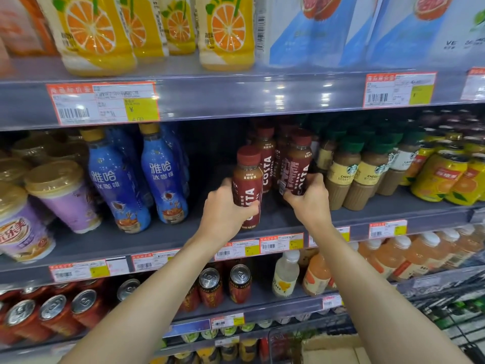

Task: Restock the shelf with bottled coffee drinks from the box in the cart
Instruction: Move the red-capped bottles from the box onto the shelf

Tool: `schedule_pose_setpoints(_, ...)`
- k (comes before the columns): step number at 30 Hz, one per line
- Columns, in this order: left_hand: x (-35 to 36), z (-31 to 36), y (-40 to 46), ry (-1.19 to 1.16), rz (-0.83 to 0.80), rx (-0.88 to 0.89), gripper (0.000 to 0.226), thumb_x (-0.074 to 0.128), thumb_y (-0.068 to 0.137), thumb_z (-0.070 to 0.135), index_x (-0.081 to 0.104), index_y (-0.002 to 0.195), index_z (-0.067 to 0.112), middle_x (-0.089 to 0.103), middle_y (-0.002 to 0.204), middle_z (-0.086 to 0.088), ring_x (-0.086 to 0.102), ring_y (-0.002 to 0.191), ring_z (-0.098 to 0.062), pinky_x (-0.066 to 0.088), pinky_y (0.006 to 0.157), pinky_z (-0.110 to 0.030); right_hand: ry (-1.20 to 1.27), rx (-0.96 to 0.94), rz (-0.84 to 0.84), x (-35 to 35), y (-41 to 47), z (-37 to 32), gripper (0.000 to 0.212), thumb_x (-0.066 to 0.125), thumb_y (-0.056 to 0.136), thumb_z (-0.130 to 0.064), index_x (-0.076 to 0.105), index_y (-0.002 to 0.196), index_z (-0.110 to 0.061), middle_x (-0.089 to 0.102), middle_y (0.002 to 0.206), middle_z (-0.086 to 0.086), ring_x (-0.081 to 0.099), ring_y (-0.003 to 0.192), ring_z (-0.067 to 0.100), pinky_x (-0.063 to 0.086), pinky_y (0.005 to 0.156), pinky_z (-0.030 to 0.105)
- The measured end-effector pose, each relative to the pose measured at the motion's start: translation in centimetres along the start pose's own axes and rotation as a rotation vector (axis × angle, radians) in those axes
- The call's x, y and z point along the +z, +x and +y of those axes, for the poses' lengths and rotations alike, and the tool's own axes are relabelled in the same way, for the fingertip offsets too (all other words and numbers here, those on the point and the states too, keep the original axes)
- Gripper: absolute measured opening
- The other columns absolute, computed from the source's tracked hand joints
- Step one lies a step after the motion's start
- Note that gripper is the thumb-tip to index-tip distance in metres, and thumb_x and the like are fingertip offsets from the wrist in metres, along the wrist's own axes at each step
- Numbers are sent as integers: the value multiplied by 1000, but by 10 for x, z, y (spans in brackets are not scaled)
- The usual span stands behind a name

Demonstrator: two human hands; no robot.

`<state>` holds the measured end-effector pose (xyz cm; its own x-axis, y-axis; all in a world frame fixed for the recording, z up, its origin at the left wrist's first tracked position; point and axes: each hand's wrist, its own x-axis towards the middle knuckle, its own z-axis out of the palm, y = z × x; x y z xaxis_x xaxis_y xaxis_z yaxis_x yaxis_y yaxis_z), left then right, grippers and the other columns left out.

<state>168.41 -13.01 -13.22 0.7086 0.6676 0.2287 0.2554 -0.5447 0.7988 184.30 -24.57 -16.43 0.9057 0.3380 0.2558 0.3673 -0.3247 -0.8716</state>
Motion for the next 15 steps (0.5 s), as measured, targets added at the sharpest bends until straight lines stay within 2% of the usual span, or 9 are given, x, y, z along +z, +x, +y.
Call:
schedule_pose_setpoints(4, 0, 0, -1, 2, 3, -2, 54, 79, 73, 36, 55, 118, 19, 69, 108, 1, 65, 96, -16, 55, 87, -38, -1, 9, -3, 3, 2, 0, 56, 80, 78, -18, 45, 119, -4, 62, 114, 9, 57, 93, 18, 42, 75, 27)
schedule_pose_setpoints(7, 0, 1, -2, 3, 4, 0, 54, 79, 74, 34, 55, 119, 18, 68, 110, 0, 65, 97, -16, 55, 87, -36, -25, 12, -15, 3, -1, 2, 58, 79, 79, -22, 45, 123, -5, 61, 118, 9, 60, 104, 24, 42, 78, 28)
schedule_pose_setpoints(12, 1, -1, 0, 0, 7, 14, 54, 79, 74, 35, 55, 119, 17, 68, 108, 1, 65, 96, -14, 55, 86, -34, -170, -42, -21, -5, -18, 1, 72, 74, 78, -52, 46, 131, -11, 59, 126, 6, 57, 115, 25, 49, 89, 36)
schedule_pose_setpoints(15, 4, -3, 1, -1, 11, 27, 57, 79, 74, 37, 53, 121, 17, 68, 111, 1, 65, 98, -14, 55, 86, -33, -410, -131, -68, -9, -45, 5, 86, 54, 83, -68, 37, 143, -9, 48, 141, 10, 45, 132, 27, 44, 101, 41)
